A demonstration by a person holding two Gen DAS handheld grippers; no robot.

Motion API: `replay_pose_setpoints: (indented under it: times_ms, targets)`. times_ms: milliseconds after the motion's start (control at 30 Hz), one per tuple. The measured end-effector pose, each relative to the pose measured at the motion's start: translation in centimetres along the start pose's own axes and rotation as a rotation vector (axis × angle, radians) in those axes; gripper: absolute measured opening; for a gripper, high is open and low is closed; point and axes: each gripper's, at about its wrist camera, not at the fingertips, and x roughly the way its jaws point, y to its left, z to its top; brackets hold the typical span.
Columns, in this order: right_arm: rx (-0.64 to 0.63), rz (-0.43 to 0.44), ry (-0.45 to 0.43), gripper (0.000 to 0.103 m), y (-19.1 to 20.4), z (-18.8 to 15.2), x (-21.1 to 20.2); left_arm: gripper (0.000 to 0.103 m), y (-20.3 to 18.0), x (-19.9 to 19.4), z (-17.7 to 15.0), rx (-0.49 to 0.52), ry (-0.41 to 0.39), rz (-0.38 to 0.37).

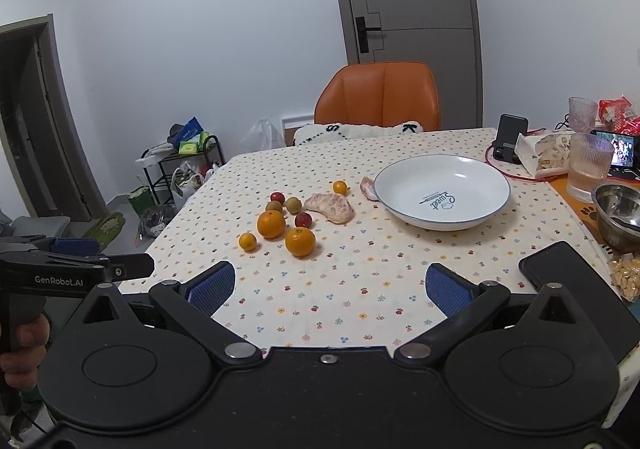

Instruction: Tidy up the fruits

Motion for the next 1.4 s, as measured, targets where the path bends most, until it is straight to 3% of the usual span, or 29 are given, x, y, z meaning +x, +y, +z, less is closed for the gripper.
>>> replay_pose_setpoints:
  times_ms: [833, 1400]
  targets:
    - [-0.011, 0.015, 0.015, 0.103, 0.6, -0.2, 0.5, 0.103, 0.0, 0.3, -0.1, -0.001, 0.001, -0.013]
    - [0.055, 0.036, 0.018, 0.103, -0.1, 1.1, 4.4, 0.103, 2.2, 4.1, 1.3, -0.052, -0.007, -0.005]
